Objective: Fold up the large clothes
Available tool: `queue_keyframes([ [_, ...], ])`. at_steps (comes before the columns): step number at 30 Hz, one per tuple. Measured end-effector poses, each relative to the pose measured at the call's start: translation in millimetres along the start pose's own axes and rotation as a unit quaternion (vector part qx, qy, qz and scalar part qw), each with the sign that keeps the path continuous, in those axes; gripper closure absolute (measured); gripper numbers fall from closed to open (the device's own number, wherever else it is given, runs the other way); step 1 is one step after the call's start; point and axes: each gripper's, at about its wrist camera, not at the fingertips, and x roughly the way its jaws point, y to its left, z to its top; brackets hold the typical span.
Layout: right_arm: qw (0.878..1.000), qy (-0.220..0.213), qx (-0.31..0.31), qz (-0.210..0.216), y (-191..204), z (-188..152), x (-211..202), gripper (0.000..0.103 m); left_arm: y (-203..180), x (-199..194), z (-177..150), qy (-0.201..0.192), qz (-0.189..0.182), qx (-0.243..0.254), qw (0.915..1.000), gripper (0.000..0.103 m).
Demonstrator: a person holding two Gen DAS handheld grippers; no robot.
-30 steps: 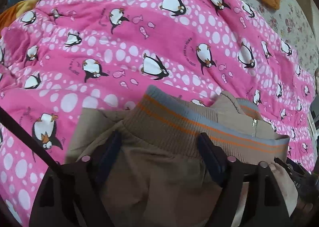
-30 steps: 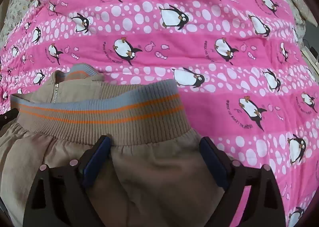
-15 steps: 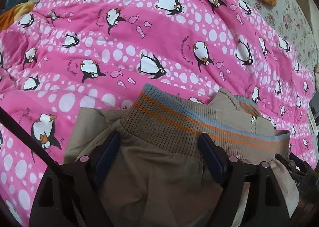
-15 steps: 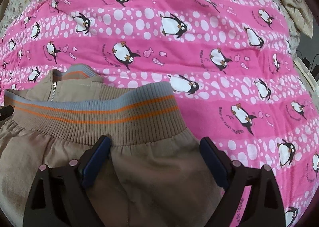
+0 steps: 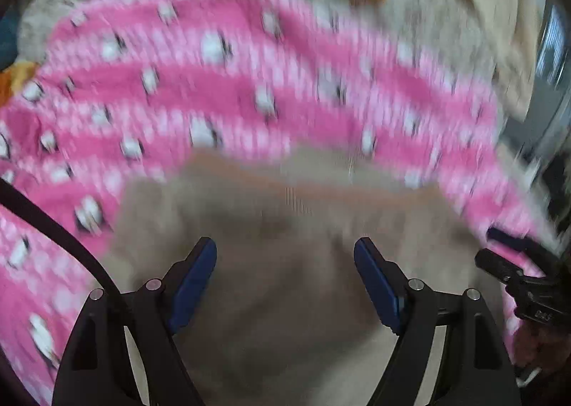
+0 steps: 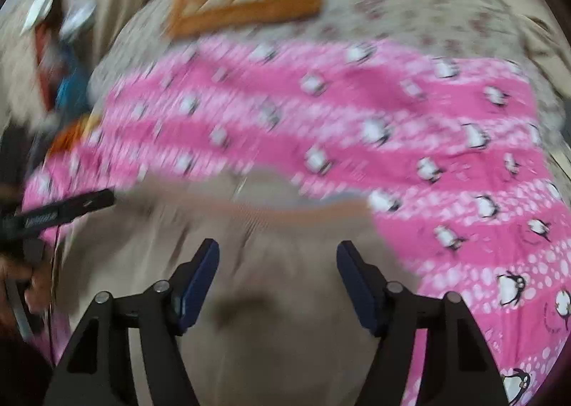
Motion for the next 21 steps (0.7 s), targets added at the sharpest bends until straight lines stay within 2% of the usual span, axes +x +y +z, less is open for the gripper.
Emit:
queue_keyframes([
  [1,0.999,0.048,-0.011,-0.010,4,-11,20,0.032,-3,19,-8,0.037,0.026,0.013,0.9989,0.041],
  [2,0.997,0.076,-0.011,-0.012,4,-18,31,0.030,-9,29,-15,0.040,0.046,0.038,0.9974,0.040],
  [3,0.996,0.092,-0.010,-0.006,3,-26,42,0.028,-16,29,-17,0.021,0.061,0.059,0.9961,0.039],
  [5,0.997,0.073,-0.012,-0.015,3,-28,43,0.025,-19,28,-18,0.022,0.074,0.056,0.9954,0.038],
  [8,0.998,0.064,0.007,-0.015,1,-26,27,0.026,-13,12,-17,0.021,0.055,0.023,0.9980,0.040],
  [12,0.999,0.007,0.050,-0.013,-10,-36,-27,0.026,4,-43,-22,-0.023,0.028,-0.002,0.9993,0.041],
  [14,0.997,-0.022,0.074,-0.025,-24,-49,-60,0.025,20,-74,-34,-0.058,0.046,-0.003,0.9973,0.041],
  [16,0.993,-0.036,0.109,-0.032,-41,-65,-84,0.025,43,-98,-51,-0.083,0.084,-0.011,0.9929,0.041],
  [18,0.985,-0.041,0.163,-0.033,-66,-93,-108,0.025,64,-109,-65,-0.082,0.101,-0.028,0.9910,0.041],
  [21,0.979,-0.025,0.204,-0.014,-83,-127,-122,0.025,87,-119,-89,-0.070,0.089,-0.061,0.9916,0.041],
])
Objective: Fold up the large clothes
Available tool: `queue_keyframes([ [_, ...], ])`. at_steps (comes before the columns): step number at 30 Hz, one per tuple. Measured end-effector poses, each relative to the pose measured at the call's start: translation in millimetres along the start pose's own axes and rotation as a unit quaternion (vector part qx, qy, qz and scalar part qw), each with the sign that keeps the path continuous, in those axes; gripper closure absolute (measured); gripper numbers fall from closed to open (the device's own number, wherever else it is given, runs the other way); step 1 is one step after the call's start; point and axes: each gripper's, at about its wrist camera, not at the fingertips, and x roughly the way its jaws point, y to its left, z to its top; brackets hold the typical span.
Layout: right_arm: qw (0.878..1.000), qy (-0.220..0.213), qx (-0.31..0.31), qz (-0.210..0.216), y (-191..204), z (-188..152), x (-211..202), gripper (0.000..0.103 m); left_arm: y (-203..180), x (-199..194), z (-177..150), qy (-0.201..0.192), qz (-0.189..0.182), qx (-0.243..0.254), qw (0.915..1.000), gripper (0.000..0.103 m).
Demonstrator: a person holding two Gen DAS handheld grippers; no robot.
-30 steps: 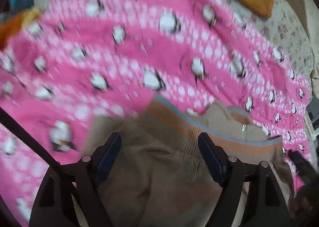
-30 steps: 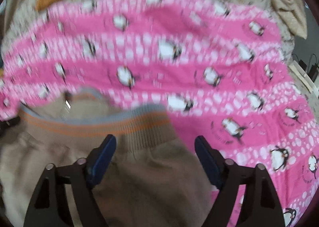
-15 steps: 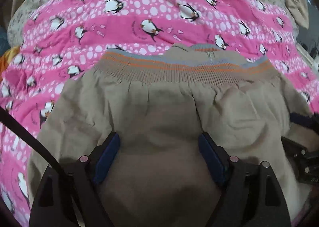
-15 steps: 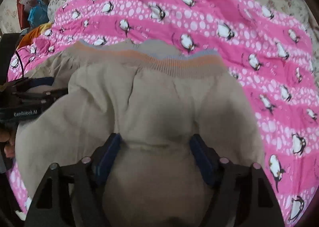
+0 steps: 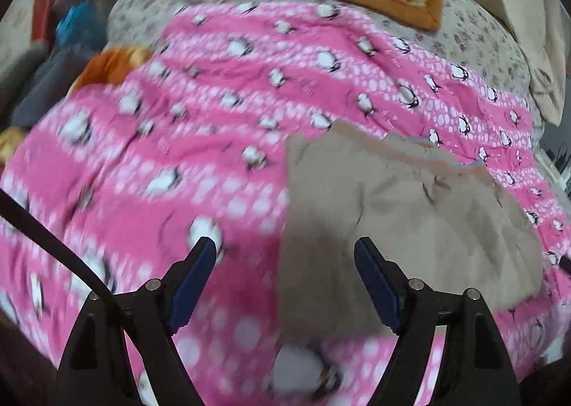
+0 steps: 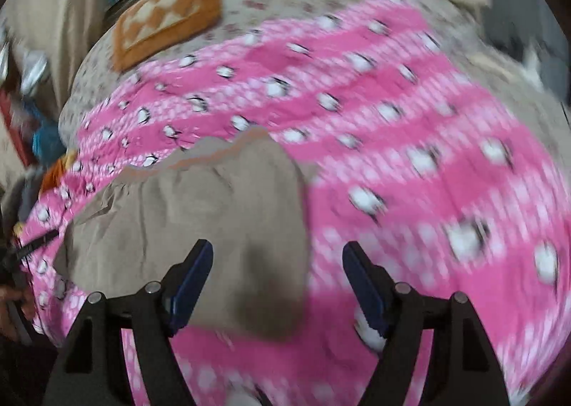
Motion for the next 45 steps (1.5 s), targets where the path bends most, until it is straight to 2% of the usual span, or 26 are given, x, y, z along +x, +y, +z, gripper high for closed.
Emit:
queue_keyframes([
  [5,0.997,0.048,-0.010,0.051,3,-27,6,0.025,-4,-21,-37,0.005,-0.057,-0.024,0.9981,0.041],
  [7,0.994,0.070,-0.001,0.085,10,-35,14,0.025,-11,-17,-49,0.028,-0.094,-0.044,0.9942,0.041],
  [9,0.990,0.099,-0.001,0.097,19,-39,26,0.025,-17,2,-61,0.079,-0.134,-0.078,0.9847,0.041],
  [10,0.990,0.106,-0.016,0.086,26,-41,31,0.025,-19,9,-64,0.088,-0.133,-0.087,0.9833,0.041],
  [13,0.989,0.117,-0.052,0.079,43,-44,39,0.025,-27,10,-59,0.066,-0.113,-0.070,0.9889,0.041],
  [15,0.987,0.123,-0.075,0.064,51,-47,41,0.025,-27,12,-55,0.059,-0.114,-0.082,0.9884,0.041],
  [18,0.987,0.096,-0.120,0.036,65,-48,31,0.026,-21,19,-53,0.061,-0.114,-0.111,0.9854,0.041],
  [20,0.988,0.041,-0.149,0.017,74,-43,16,0.026,-15,24,-49,0.058,-0.116,-0.137,0.9820,0.041],
  [22,0.987,-0.001,-0.159,0.000,79,-37,5,0.026,-7,29,-46,0.052,-0.121,-0.168,0.9769,0.041],
  [24,0.987,-0.026,-0.156,-0.011,80,-33,1,0.026,4,35,-41,0.040,-0.138,-0.217,0.9656,0.041],
  [25,0.988,-0.024,-0.153,-0.013,80,-30,4,0.026,8,38,-38,0.036,-0.144,-0.234,0.9609,0.041],
  [27,0.989,-0.005,-0.144,-0.024,80,-27,15,0.026,19,43,-34,0.028,-0.159,-0.280,0.9464,0.042],
  [28,0.989,0.011,-0.140,-0.033,79,-27,23,0.026,22,44,-33,0.027,-0.161,-0.290,0.9429,0.049],
  [29,0.990,0.023,-0.138,-0.036,78,-28,30,0.026,24,45,-32,0.029,-0.157,-0.299,0.9408,0.067],
  [30,0.989,0.036,-0.135,-0.037,78,-30,37,0.029,24,45,-33,0.033,-0.147,-0.299,0.9423,0.081],
  [31,0.989,0.051,-0.135,-0.037,77,-31,45,0.029,24,46,-32,0.038,-0.139,-0.293,0.9453,0.103],
  [37,0.980,0.074,-0.173,-0.062,84,-45,59,0.025,12,34,-29,0.019,-0.123,-0.253,0.9594,0.103],
  [41,0.980,0.075,-0.174,-0.060,85,-47,59,0.022,3,33,-29,0.017,-0.136,-0.235,0.9623,0.102],
  [43,0.981,0.076,-0.169,-0.058,84,-46,59,0.022,-3,41,-30,0.032,-0.156,-0.234,0.9591,0.094],
  [45,0.981,0.076,-0.170,-0.058,85,-45,60,0.021,-7,45,-31,0.039,-0.154,-0.229,0.9605,0.084],
])
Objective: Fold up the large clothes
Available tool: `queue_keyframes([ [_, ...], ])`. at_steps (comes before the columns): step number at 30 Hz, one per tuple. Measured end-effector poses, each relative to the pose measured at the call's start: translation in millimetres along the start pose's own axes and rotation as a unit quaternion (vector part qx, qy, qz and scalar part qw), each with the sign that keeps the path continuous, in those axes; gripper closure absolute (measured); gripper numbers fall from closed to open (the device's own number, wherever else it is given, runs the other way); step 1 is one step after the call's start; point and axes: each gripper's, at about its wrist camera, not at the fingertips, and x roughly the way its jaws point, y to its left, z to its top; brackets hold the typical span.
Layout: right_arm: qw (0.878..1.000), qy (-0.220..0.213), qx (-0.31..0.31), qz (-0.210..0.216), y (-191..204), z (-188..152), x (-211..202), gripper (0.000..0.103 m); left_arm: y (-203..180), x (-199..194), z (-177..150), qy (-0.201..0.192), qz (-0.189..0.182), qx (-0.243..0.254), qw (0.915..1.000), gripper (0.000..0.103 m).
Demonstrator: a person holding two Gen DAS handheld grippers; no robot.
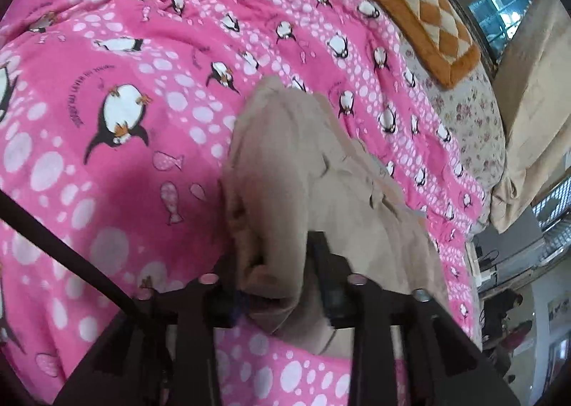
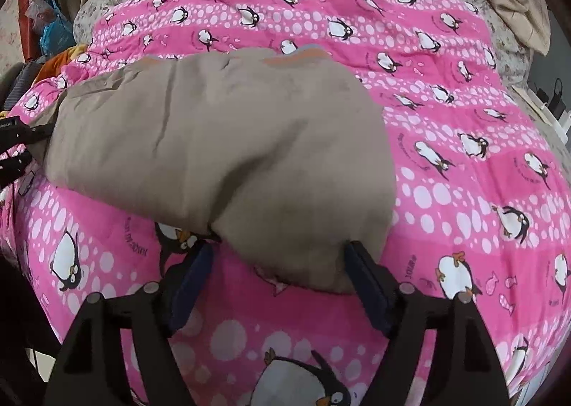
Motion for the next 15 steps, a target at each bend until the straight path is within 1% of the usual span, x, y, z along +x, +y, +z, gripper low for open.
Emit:
queue_keyframes([
  [2,1.000,0.000,-0.003,-0.001,0,0,1,0.021,3,0,0,-0.001,0.010,-0.005,0.9999,0.077],
  [5,1.000,0.000,-0.002,0.001,1,0,0,0.021,11,-3,-1,0.000,0.007,-0.022,0.9997,0.077],
  [8,1.000,-0.001,-0.001,0.004,-1,-1,0,0.021,11,-3,-3,-0.003,0.012,-0.012,0.9998,0.077],
  [9,1.000,-0.001,-0.001,0.005,-1,-1,0,0.021,11,-3,-2,-0.005,0.016,-0.011,0.9998,0.079],
  [11,1.000,-0.001,0.002,0.008,-2,-1,-1,0.021,12,-4,2,-0.015,0.023,-0.014,0.9995,0.103],
  [13,1.000,-0.003,0.012,0.019,-5,-2,-4,0.021,13,-5,5,-0.018,0.016,-0.019,0.9995,0.103],
  [15,0.999,-0.006,0.025,0.029,-10,-4,-9,0.023,7,-11,5,-0.036,0.025,-0.003,0.9990,0.103],
])
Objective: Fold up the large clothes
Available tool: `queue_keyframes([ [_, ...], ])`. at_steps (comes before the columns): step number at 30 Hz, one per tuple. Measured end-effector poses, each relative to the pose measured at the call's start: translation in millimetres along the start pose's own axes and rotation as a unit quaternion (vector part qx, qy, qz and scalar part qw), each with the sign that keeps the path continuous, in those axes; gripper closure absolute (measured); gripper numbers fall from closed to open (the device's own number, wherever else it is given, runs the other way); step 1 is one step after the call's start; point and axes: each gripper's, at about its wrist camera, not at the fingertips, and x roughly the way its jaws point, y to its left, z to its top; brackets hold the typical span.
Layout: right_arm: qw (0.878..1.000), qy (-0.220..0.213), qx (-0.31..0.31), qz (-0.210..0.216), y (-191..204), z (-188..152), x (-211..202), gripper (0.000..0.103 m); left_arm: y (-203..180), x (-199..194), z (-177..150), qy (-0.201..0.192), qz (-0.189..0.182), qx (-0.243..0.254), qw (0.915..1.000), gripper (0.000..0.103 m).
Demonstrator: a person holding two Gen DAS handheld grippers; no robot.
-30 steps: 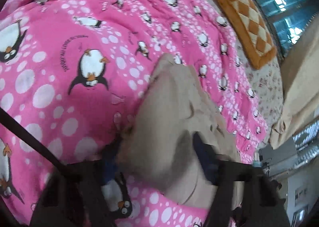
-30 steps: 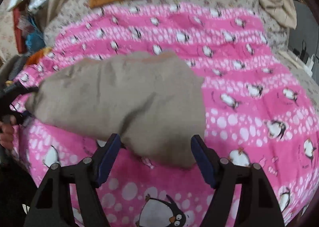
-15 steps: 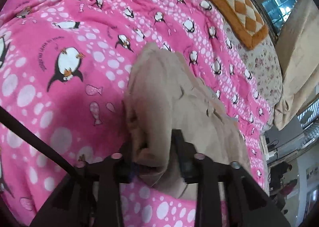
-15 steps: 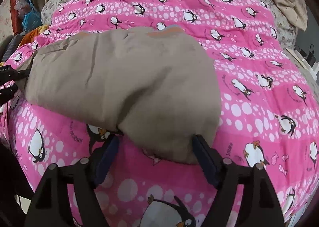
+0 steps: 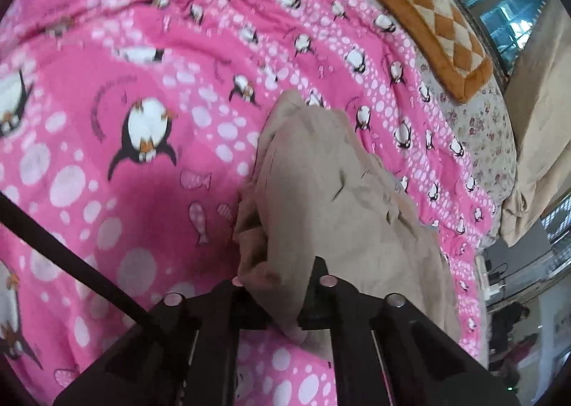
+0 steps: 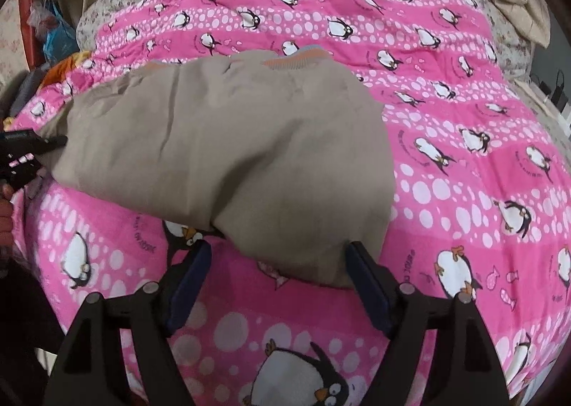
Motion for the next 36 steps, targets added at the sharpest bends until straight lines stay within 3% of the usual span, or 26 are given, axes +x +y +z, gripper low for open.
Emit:
queue_keyframes([
  [6,0.999,-0.010,0.037,0.002,-25,-6,-22,0.023,-51,-26,-6,-0.077,0.006,0.090,0.9930,0.103],
  [12,1.000,-0.022,0.020,-0.006,-40,-16,-43,0.023,-133,-33,-38,-0.108,-0.024,0.166,0.9800,0.103],
  [17,0.998,-0.030,-0.011,-0.046,-54,-27,-56,0.023,-200,-12,-69,-0.090,-0.049,0.197,0.9750,0.103],
  [24,0.998,-0.020,0.016,-0.049,-94,-42,-63,0.023,-272,28,-120,-0.038,-0.073,0.227,0.9704,0.103],
  [31,0.997,-0.018,0.038,-0.063,-120,-55,-69,0.023,-283,69,-177,0.013,-0.054,0.294,0.9543,0.103],
  [36,0.997,-0.024,0.044,-0.064,-123,-55,-70,0.023,-282,46,-180,-0.001,-0.060,0.286,0.9565,0.103],
])
